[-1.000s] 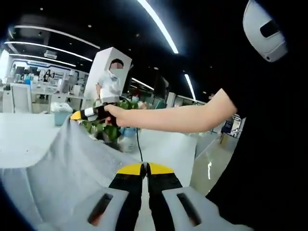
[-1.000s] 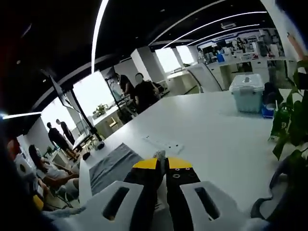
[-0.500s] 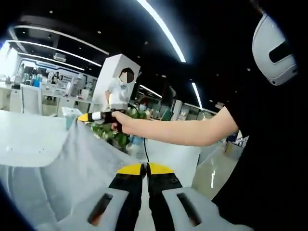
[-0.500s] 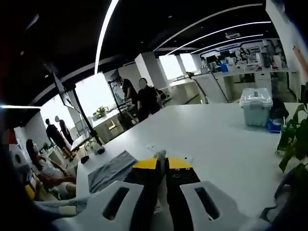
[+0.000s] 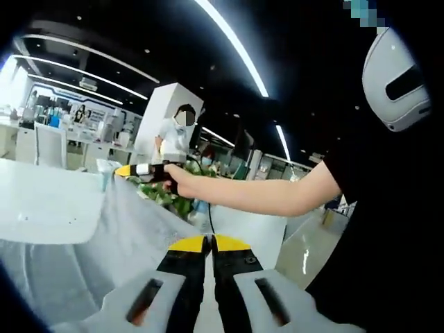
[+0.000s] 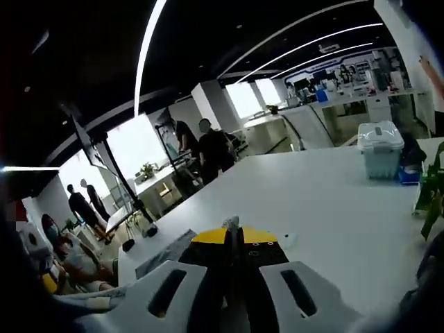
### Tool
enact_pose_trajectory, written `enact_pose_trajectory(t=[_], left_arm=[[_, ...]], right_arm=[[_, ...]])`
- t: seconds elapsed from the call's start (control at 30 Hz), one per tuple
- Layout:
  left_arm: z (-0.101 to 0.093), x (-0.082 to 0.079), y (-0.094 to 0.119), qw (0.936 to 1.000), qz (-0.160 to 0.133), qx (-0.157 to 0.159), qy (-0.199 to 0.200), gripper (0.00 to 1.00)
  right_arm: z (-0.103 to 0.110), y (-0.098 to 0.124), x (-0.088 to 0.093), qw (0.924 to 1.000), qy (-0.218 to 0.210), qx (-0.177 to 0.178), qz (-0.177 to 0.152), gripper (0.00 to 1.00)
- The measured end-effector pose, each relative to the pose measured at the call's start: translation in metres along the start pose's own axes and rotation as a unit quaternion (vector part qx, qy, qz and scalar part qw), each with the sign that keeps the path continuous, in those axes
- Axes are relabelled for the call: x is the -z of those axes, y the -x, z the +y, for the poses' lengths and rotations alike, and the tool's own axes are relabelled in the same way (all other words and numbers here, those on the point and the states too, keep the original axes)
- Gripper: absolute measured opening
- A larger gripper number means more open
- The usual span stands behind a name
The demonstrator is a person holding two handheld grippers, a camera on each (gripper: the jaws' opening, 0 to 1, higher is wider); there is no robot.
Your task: Fold the towel on the table until its edges align and the towel forms a compact rectangular stack.
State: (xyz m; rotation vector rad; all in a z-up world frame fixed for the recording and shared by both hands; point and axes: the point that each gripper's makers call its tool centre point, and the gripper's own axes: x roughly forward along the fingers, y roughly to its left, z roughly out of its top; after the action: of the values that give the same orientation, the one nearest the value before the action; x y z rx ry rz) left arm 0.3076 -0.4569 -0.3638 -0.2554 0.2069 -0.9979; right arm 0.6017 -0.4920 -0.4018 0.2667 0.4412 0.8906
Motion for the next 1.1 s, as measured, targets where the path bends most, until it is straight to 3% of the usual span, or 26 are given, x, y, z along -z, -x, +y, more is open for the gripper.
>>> enact_pose_trajectory(t=[0.27,0.5,1.1], left_arm=[[0.014,-0.016,0.025,0.9992,-0.035,-0.005,0.020,0.03],[0.029,-0.025,0.049,0.9966,-0.064,-0.022,0.046,0.03],[0.065,-0.016,0.098,0.9950,-0.060,-0.070,0.039,0.03]], right_arm=[[0.020,-0.022,-0.016,0.9999,-0.005,-0.012,-0.008,0.02],[0.033,-0.041,-0.016,0.9997,-0.010,-0.021,-0.004,0.02],[0.063,-0.084,-0.009,0.9985,-0.031,-0.038,0.023,0.02]])
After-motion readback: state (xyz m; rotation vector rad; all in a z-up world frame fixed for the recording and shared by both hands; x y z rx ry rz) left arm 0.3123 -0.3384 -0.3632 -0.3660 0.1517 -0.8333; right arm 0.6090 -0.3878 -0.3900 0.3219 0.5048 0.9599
